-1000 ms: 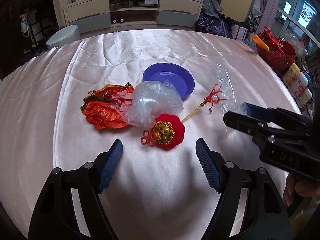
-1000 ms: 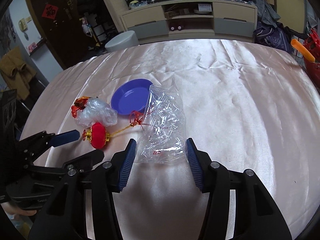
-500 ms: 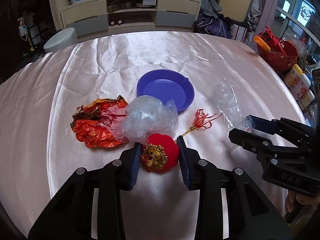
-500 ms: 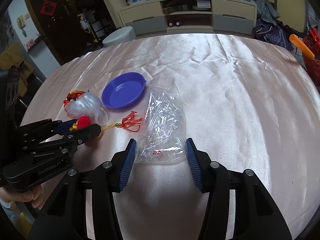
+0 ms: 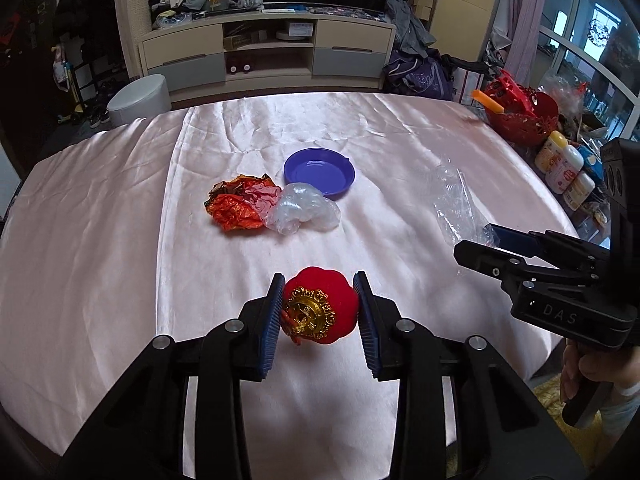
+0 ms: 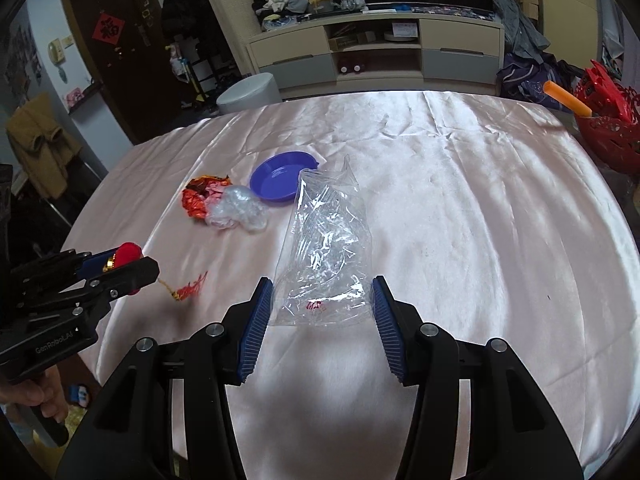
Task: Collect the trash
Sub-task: 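Grasp the red lantern ornament with the left tool while the right tool grasps the clear bag, then carry the lantern and clear bag down over the bin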
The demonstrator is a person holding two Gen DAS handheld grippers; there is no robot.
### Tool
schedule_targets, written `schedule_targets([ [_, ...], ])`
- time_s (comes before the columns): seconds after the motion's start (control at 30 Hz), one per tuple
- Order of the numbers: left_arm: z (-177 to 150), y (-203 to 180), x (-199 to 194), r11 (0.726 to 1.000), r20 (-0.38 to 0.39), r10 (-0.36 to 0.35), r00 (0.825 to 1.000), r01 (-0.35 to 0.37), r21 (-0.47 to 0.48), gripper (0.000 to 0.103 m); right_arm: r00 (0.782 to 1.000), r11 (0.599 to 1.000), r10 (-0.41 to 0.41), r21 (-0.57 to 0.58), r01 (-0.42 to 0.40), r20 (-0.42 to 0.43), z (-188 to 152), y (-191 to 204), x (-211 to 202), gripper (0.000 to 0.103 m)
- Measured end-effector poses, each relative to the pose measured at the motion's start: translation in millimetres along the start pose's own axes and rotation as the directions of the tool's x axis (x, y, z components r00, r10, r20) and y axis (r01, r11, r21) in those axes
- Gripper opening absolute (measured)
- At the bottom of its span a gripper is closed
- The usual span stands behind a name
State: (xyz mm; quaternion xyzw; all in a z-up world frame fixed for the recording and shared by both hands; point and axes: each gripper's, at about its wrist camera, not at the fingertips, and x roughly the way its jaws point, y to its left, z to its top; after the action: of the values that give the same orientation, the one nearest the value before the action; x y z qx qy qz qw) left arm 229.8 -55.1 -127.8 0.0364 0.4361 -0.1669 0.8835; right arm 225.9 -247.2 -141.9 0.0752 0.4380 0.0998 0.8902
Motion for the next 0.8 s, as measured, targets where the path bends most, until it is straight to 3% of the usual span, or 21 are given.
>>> schedule_targets([
  [0.2, -36, -11, -44, 1.000, 0.031, 0.005, 1.000, -0.005, 0.000, 0.033, 1.000, 1.000, 0.015, -0.011, -0.015, 0.014, -32, 16, -40, 0.052],
  [0.4, -86, -23, -78, 0.999, 0.047, -0.034, 0.998, 0.034, -0.002, 0.033, 0.999, 0.998, 0.047, -0.041, -0.047, 0.007, -72, 39, -70, 0.052],
  [0.8, -185, -22, -87, 0.996, -0.024, -0.046, 0.999, 0.044, -0.077, 0.033, 0.993, 0.994, 0.084, -0.067, -0.089, -0.082, -153, 65, -72, 0.052],
])
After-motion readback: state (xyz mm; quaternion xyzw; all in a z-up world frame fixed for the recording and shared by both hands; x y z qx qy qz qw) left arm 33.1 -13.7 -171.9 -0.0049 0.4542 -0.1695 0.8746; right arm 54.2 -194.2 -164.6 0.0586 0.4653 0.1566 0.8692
